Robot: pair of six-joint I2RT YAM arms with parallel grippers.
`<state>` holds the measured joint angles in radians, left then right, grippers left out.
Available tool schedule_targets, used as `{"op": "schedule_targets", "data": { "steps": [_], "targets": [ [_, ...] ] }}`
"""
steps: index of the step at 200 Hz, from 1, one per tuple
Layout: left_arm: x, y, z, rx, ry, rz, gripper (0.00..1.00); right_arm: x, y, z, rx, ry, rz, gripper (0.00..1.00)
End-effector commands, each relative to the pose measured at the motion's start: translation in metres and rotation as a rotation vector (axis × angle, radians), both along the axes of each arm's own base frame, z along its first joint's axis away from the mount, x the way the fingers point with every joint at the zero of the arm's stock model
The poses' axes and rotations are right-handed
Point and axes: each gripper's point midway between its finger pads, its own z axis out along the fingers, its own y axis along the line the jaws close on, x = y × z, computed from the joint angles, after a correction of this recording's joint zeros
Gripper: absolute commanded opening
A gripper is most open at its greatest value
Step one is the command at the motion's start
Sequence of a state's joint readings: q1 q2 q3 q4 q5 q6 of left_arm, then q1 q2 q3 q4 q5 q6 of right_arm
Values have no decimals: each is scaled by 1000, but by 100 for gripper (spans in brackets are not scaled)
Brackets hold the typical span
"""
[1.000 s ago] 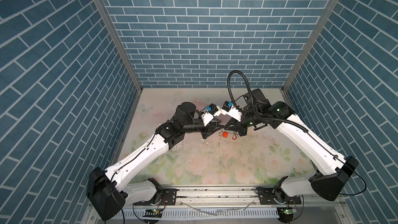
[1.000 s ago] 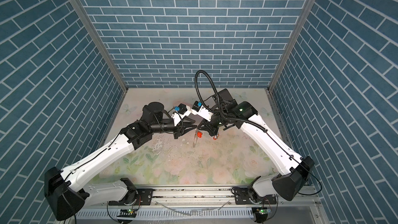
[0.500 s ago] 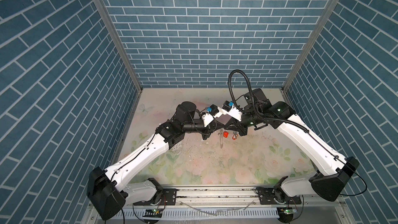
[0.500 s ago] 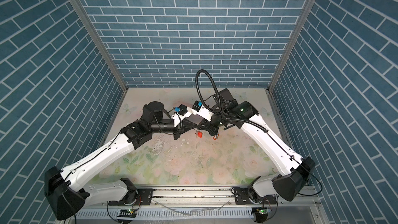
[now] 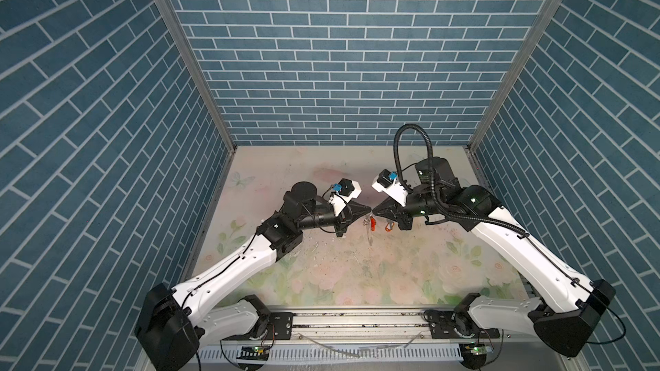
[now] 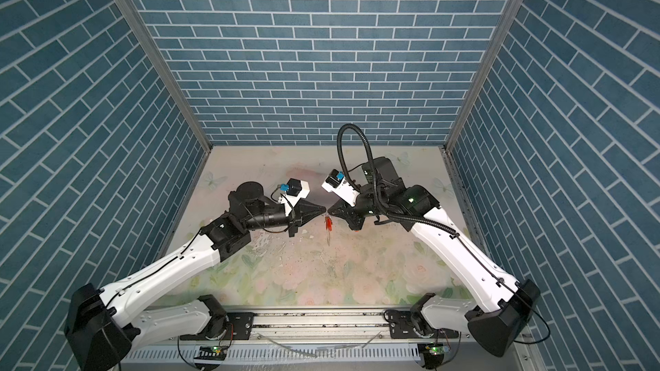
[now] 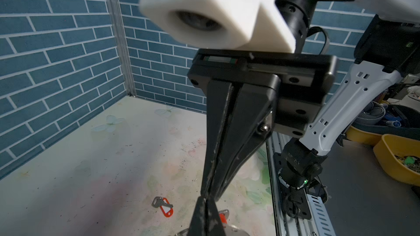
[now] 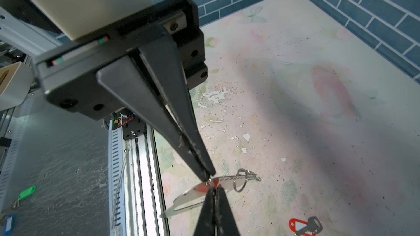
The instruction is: Put the keys on the keyring
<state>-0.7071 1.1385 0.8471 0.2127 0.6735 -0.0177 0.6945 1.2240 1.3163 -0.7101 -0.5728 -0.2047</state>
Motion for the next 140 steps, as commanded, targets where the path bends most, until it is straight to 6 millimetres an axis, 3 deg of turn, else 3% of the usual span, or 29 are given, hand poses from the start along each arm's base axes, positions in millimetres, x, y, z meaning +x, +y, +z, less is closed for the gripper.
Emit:
{"op": "schedule_targets", "data": {
  "steps": [1, 65, 140],
  "targets": [
    [4, 1, 25, -110, -38, 26, 0, 6, 3, 11, 103, -8, -55, 7],
    [8, 1, 41, -215, -63, 41, 0, 0, 11, 0, 212, 57, -51, 8],
    [11, 2, 44, -301, -60, 49, 0, -1, 32, 8, 319, 87, 0, 3]
  ]
}}
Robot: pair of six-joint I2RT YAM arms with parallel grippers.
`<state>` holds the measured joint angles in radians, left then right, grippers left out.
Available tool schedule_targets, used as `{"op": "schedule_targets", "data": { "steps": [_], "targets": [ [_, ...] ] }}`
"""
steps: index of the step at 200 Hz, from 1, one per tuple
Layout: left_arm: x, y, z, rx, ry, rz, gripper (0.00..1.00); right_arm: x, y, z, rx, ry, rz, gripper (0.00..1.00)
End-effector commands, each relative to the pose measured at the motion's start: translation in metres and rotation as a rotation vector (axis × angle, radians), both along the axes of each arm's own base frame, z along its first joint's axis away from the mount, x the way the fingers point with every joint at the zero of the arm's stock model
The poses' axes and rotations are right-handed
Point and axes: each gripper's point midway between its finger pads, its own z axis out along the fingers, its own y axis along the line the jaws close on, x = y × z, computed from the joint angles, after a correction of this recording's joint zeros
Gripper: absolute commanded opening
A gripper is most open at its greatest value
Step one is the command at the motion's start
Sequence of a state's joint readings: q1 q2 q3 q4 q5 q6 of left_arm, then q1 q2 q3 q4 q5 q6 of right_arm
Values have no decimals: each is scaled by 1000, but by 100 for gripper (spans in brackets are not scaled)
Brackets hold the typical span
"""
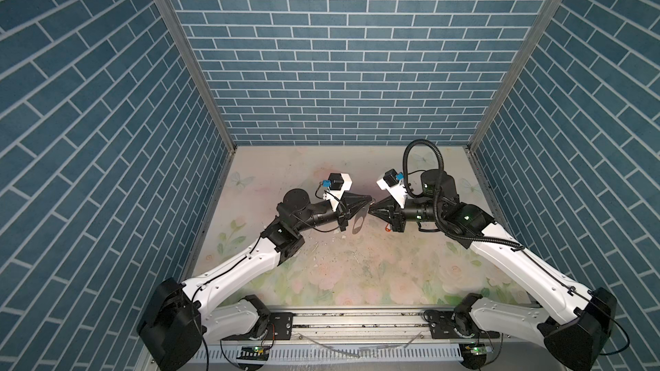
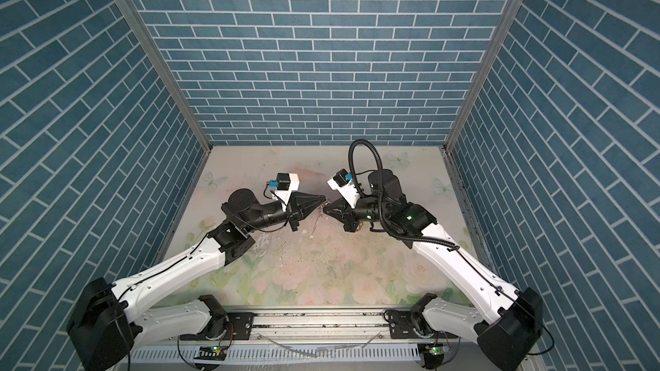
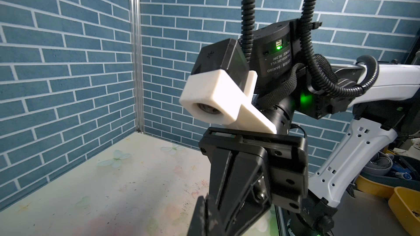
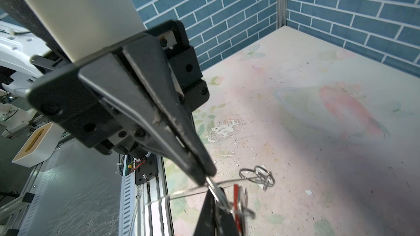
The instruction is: Put the keys on the keyring
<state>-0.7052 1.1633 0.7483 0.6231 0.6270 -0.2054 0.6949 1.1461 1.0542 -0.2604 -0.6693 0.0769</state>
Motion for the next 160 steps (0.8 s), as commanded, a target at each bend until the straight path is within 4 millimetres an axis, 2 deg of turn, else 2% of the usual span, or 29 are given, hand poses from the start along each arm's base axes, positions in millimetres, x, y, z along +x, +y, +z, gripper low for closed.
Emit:
{"op": "schedule_targets", "data": {
  "steps": [1, 28, 48, 50, 55, 84, 125, 160],
  "targets": [
    [0, 2, 11, -68, -25, -1, 0, -4, 12, 9, 71, 0, 45, 3],
    [1, 2, 10, -93, -22, 5, 0, -12, 20, 8, 73, -4, 87, 0],
    [2, 4, 17, -123, -37, 17, 0, -18, 24, 5, 60, -4, 126, 0],
    [2, 5, 10, -113, -26, 18, 0, -19, 25, 5, 59, -4, 131, 0],
    [2, 5, 7, -110, -23, 19, 0, -21, 26, 4, 56, -5, 143, 0],
    [2, 6, 9, -118, -27, 24, 0, -27, 29, 1, 39, -7, 179, 0],
    [2, 9, 8, -113, -31, 45, 0, -23, 16, 4, 20, -66, 106, 0],
    [4, 13, 7, -110, -34, 71, 0, -19, 2, 8, -7, -116, 23, 6]
  ]
}}
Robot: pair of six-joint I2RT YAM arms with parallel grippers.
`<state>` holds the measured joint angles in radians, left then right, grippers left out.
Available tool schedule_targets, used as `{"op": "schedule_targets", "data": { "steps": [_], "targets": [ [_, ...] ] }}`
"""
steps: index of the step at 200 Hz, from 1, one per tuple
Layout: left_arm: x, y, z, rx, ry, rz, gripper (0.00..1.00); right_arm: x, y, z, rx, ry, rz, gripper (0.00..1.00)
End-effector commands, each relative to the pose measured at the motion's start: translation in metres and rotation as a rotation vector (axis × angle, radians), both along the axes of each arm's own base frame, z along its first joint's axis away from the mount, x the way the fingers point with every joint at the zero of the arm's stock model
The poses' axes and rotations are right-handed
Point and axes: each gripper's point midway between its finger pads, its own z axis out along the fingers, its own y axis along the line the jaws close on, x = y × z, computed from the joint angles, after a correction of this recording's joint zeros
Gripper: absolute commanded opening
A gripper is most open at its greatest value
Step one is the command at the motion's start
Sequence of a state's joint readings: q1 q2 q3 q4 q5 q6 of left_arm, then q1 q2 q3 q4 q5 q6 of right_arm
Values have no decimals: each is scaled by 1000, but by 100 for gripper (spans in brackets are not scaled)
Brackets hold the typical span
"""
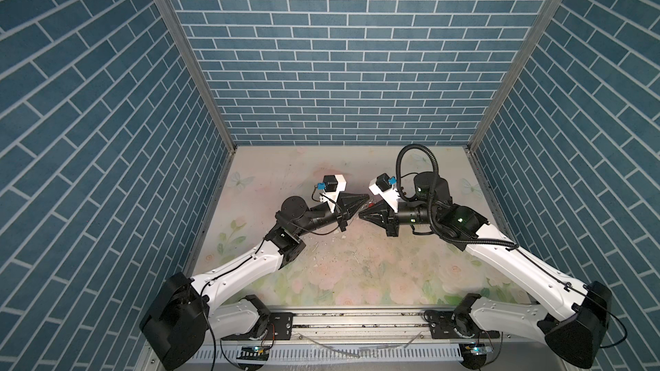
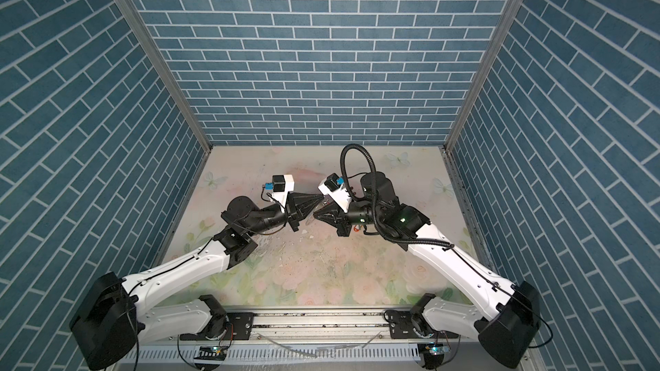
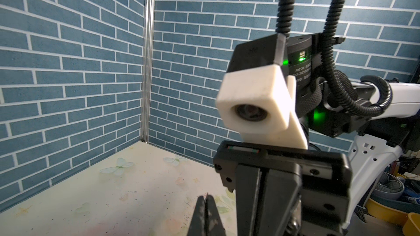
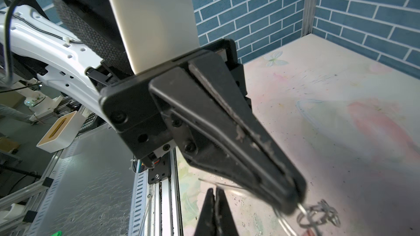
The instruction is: Put the keys on the keyring
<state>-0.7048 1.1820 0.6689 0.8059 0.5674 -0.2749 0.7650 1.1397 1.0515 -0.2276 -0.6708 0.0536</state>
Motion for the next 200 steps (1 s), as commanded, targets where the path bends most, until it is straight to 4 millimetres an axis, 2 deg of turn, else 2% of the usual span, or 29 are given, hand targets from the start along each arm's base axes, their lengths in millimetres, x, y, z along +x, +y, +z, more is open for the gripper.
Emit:
{"op": "schedule_targets", "data": {
  "steps": [1, 47, 78, 121, 200],
  "targets": [
    [-3, 7, 10, -27, -42, 24, 0, 3, -13, 1, -26, -69, -60, 6],
    [-3, 10, 11, -26, -47, 39, 0, 12, -30, 8, -43, -129, -171, 12],
    [-3, 10, 12, -31, -50, 39, 0, 18, -33, 1, -76, -125, -208, 20],
    [-5, 9, 13, -33, -51, 30, 0, 26, -30, -5, -81, -120, -231, 21],
    [-6, 11, 13, -32, -54, 30, 0, 32, -39, 7, -32, -134, -294, 22]
  ]
}}
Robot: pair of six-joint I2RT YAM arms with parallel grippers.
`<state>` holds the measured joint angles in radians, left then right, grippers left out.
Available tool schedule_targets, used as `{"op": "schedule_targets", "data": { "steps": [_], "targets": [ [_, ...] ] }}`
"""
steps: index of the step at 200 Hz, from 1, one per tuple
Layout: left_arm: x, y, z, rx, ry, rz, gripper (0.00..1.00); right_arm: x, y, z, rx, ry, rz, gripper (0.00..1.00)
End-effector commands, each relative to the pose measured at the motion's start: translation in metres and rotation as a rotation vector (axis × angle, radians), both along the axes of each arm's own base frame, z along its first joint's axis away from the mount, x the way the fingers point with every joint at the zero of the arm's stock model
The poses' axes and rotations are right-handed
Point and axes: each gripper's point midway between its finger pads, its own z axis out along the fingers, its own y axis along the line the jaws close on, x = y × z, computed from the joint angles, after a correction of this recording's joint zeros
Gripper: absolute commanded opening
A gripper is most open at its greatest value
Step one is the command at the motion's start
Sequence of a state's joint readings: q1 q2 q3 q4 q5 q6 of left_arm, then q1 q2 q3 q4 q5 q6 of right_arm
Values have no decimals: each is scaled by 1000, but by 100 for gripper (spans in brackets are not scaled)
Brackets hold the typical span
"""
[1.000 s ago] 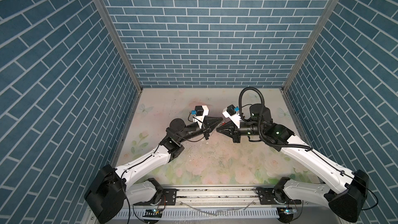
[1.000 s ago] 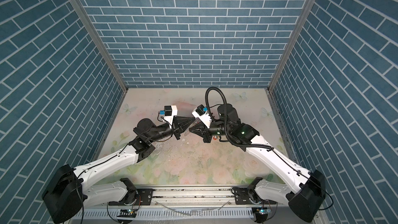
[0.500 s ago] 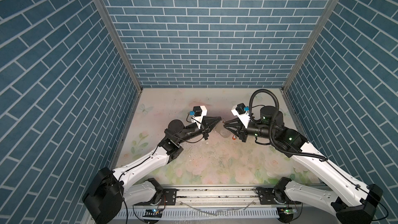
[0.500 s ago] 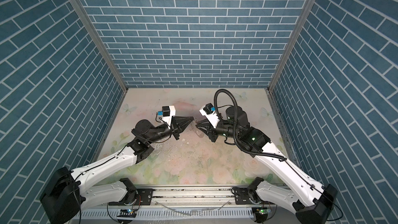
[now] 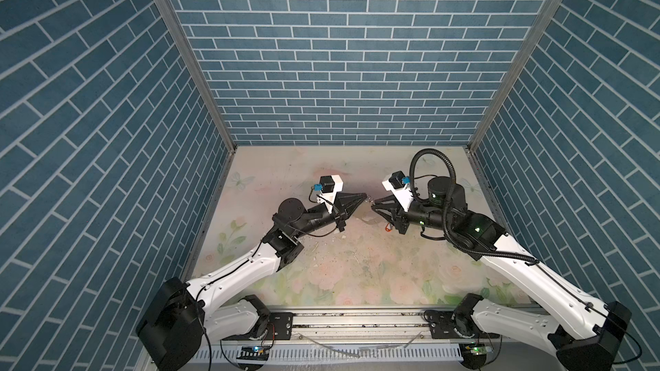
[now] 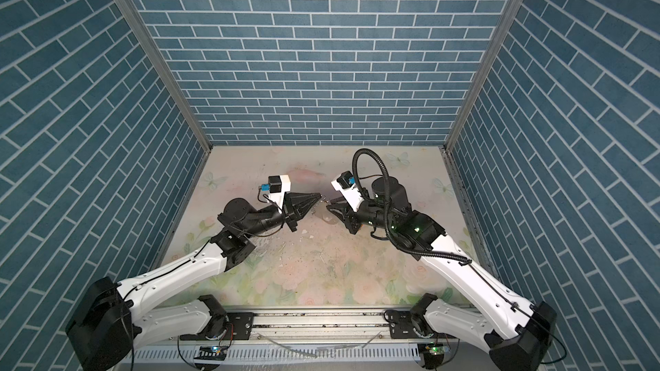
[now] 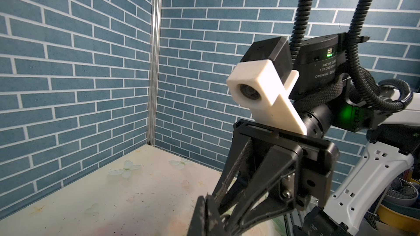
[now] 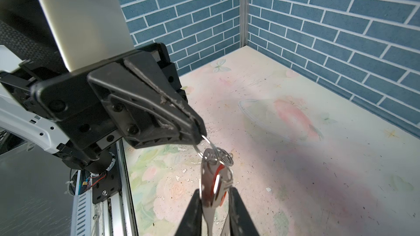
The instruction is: Put the keys on the keyring
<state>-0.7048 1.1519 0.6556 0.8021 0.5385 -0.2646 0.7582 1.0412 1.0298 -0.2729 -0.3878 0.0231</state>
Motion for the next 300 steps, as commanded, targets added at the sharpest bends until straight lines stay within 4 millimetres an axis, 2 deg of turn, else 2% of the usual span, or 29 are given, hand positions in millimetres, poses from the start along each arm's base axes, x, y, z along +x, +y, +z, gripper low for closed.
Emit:
{"op": "schedule_targets", "data": {
  "steps": [1, 33, 92, 120, 166, 245, 300],
  "targets": [
    [-6, 5, 9, -22, -40, 0, 0, 3, -7, 4, 36, -13, -35, 22],
    [-6, 5, 8, -16, -38, 2, 0, 3, -15, 16, 76, -35, -55, 23],
    [-8, 4, 8, -11, -39, -8, 0, 12, -15, 19, 85, -26, -85, 24],
    [-7, 4, 9, -15, -40, -11, 0, 13, -7, 20, 96, -8, -58, 24],
    [-7, 0, 10, -20, -40, -29, 0, 22, 6, 8, 97, 41, -42, 22],
    [-6, 0, 10, -28, -42, -28, 0, 18, 18, 11, 154, 74, 10, 21],
    [-4, 0, 9, -37, -37, -20, 0, 13, 32, 0, 185, 123, 36, 18]
  ]
}}
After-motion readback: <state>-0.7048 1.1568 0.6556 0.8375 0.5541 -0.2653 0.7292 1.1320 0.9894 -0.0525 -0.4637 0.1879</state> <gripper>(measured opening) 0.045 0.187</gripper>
